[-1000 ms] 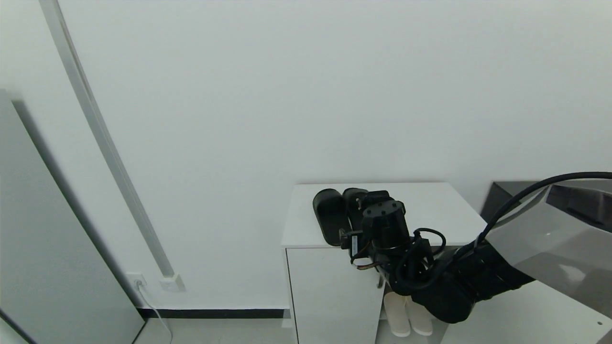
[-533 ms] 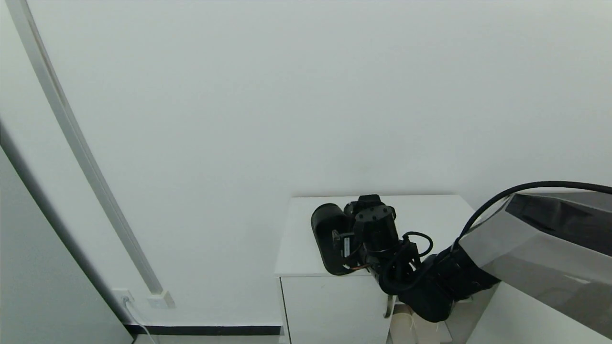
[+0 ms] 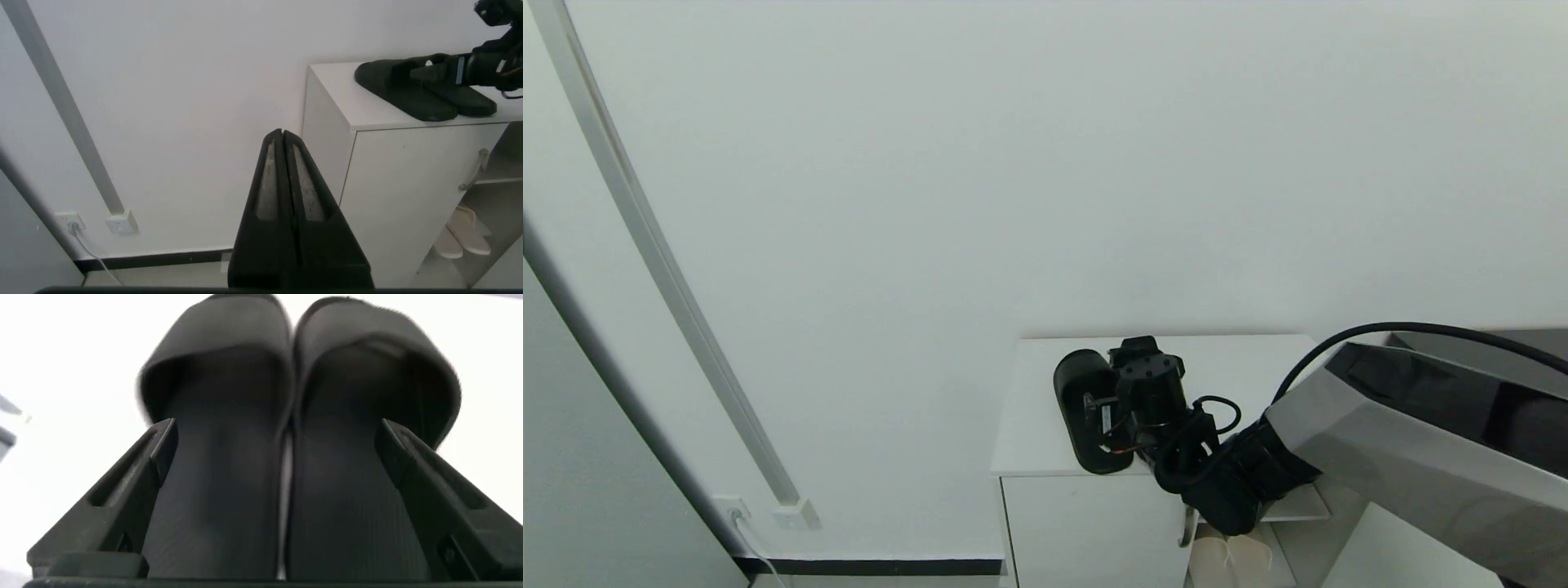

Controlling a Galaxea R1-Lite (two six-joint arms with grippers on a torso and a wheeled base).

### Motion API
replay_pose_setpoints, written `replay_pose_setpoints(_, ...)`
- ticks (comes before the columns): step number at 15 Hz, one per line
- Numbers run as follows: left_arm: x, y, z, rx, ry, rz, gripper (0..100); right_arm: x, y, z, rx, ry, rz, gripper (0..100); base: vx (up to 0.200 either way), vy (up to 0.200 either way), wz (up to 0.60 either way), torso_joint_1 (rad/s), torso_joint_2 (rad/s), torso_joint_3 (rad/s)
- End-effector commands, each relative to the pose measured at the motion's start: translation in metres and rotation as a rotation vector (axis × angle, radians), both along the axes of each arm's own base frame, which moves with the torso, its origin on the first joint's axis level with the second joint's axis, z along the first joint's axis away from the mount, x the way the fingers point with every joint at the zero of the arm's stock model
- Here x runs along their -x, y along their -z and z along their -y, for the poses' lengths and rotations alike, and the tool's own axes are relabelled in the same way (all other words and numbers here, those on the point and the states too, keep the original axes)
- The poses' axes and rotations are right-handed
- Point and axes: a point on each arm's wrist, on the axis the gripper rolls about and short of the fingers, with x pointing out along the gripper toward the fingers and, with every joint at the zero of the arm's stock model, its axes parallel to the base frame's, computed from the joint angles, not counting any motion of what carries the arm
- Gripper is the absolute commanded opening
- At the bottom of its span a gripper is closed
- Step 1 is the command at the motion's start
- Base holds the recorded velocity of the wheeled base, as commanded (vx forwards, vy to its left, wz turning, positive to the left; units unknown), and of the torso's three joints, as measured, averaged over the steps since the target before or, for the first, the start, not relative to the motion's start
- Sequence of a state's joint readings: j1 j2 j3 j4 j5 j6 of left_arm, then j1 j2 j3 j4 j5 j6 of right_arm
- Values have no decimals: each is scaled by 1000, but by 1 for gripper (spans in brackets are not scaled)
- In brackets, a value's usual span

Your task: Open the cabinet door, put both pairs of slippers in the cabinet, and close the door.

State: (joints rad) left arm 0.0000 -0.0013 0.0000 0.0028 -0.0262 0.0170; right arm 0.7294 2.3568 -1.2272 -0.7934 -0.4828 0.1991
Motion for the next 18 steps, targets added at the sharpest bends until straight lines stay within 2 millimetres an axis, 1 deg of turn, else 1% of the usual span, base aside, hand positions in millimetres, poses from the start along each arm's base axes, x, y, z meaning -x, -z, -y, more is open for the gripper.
replay_pose_setpoints(1, 0, 0, 0, 0, 0, -2, 0, -11, 12, -1, 12, 12, -3, 100, 0, 0, 0, 0, 0, 0)
replay_pose_setpoints(2, 0, 0, 0, 0, 0, -2, 0, -18, 13, 0, 9, 5, 4, 100, 0, 0, 0, 0, 0, 0)
replay_pose_setpoints(4, 0, 0, 0, 0, 1, -2, 0, -23, 15, -1, 7, 1, 6, 100, 0, 0, 0, 0, 0, 0)
replay_pose_setpoints(5, 0, 0, 0, 0, 0, -2, 0, -29, 19, 0, 16, 7, 11, 100, 0, 0, 0, 0, 0, 0)
replay_pose_setpoints(6, 0, 0, 0, 0, 0, -2, 0, -31, 21, 0, 20, 9, 9, 100, 0, 0, 0, 0, 0, 0)
replay_pose_setpoints(7, 0, 0, 0, 0, 1, -2, 0, -35, 21, 1, 14, 14, 15, 100, 0, 0, 0, 0, 0, 0)
replay_pose_setpoints(10, 0, 0, 0, 0, 1, -2, 0, -51, 26, 4, 1, 40, 31, 100, 0, 0, 0, 0, 0, 0)
replay_pose_setpoints(11, 0, 0, 0, 0, 0, -2, 0, -52, 26, 4, 0, 42, 33, 0, 0, 0, 0, 0, 0, 0)
replay_pose_setpoints(18, 0, 0, 0, 2, 0, -2, 0, -53, 23, 5, -9, 35, 37, 0, 0, 0, 0, 0, 0, 0)
